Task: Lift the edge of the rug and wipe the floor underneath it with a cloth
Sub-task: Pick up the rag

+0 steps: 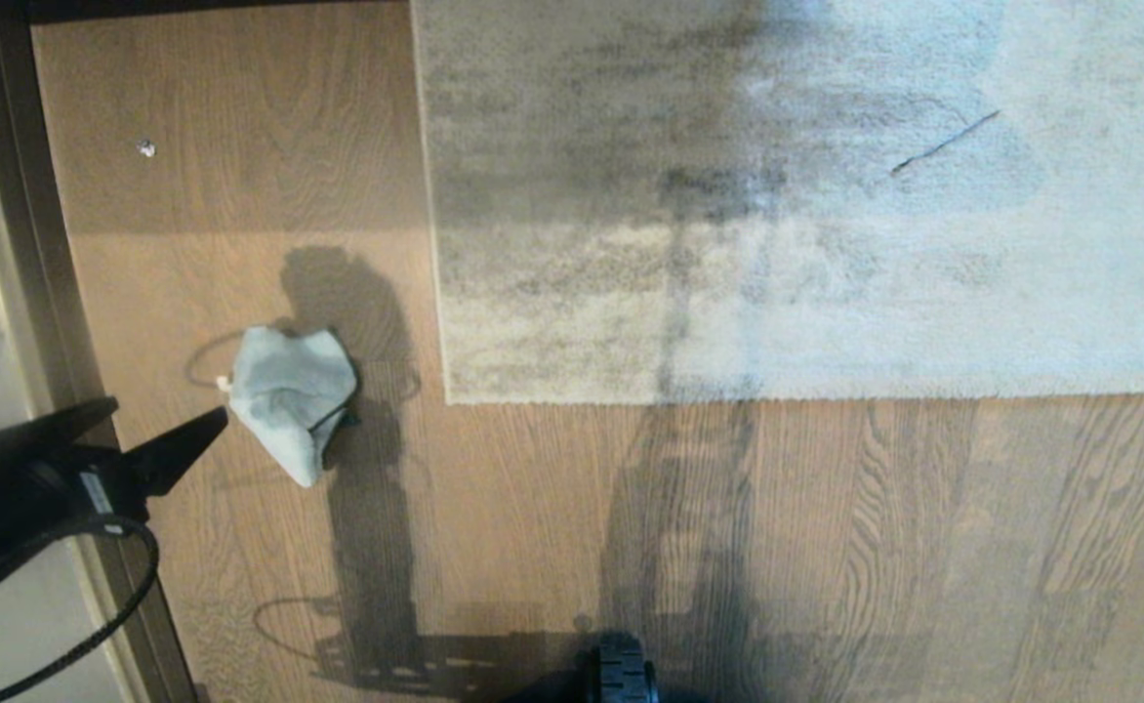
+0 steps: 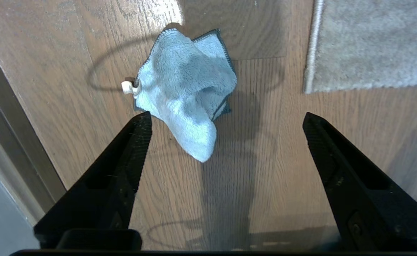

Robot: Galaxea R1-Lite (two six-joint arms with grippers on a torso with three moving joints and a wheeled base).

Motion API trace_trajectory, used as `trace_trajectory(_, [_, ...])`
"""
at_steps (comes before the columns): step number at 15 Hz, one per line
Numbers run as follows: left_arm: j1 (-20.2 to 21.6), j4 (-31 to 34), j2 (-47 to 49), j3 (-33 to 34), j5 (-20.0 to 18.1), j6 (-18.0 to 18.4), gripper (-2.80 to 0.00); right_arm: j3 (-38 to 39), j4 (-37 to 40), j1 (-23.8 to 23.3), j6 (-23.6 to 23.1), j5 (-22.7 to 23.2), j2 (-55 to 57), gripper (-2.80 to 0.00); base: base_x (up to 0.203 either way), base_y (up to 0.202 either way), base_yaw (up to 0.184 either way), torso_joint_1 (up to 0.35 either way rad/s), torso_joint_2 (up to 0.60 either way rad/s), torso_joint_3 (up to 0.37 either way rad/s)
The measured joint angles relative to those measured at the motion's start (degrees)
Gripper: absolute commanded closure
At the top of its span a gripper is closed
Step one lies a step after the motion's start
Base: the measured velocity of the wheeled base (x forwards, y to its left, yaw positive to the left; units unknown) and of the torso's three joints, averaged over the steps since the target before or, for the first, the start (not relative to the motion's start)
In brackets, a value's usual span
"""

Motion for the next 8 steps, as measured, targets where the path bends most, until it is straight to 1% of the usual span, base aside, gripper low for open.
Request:
trace_trajectory(2, [0.0,-3.5,2.9,0.1,0.2,0.0,-2.8,0.0,0.0,0.0,0.0,0.0,0.0,0.0,0.0,0.0,0.0,0.0,0.0,0.0])
trace_trajectory(5, [0.7,-11.1,8.8,0.2,1.3,-0.1,-2.8,0.0,0.0,0.0,0.0,0.0,0.0,0.0,0.0,0.0,0.0,0.0,0.0,0.0])
trace_trajectory(8, [1.3,-17.5,14.8,0.1,1.5,-0.4,-2.8,0.0,0.0,0.0,0.0,0.0,0.0,0.0,0.0,0.0,0.0,0.0,0.0,0.0])
